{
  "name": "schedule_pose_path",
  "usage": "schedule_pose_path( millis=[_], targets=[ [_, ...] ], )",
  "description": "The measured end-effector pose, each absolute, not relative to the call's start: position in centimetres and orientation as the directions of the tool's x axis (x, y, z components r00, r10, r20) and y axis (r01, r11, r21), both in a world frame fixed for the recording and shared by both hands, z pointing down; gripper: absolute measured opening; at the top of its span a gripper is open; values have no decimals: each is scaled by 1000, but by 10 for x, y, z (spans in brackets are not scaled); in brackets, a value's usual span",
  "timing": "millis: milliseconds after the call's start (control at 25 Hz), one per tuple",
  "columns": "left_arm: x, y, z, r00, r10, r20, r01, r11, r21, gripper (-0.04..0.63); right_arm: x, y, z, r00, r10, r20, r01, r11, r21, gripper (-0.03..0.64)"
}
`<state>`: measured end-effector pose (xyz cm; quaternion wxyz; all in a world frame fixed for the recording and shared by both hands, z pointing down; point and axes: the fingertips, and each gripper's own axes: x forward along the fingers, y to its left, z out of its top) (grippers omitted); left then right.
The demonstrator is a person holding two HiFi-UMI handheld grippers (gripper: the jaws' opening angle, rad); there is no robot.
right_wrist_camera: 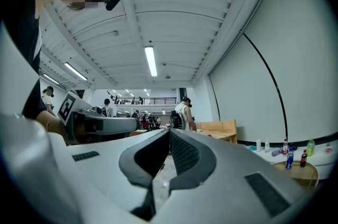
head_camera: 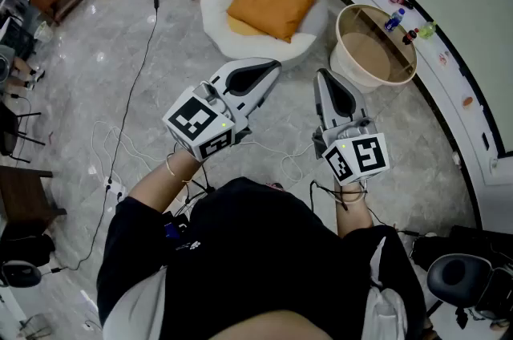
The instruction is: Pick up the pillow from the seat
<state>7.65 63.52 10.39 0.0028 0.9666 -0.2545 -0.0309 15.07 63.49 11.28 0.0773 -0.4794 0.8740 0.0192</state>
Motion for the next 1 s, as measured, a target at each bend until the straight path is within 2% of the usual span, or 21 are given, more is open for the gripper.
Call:
schedule_pose_path(
  millis=[520,1000],
  targets=[
    [93,650,105,874,-483,-50,-483,-875,22,11,173,644,115,-540,-821,-184,-821,563,-100,21],
    [111,650,122,856,-517,-26,-517,-856,22,11,192,642,135,-591,-795,-140,-789,605,-104,21]
  ],
)
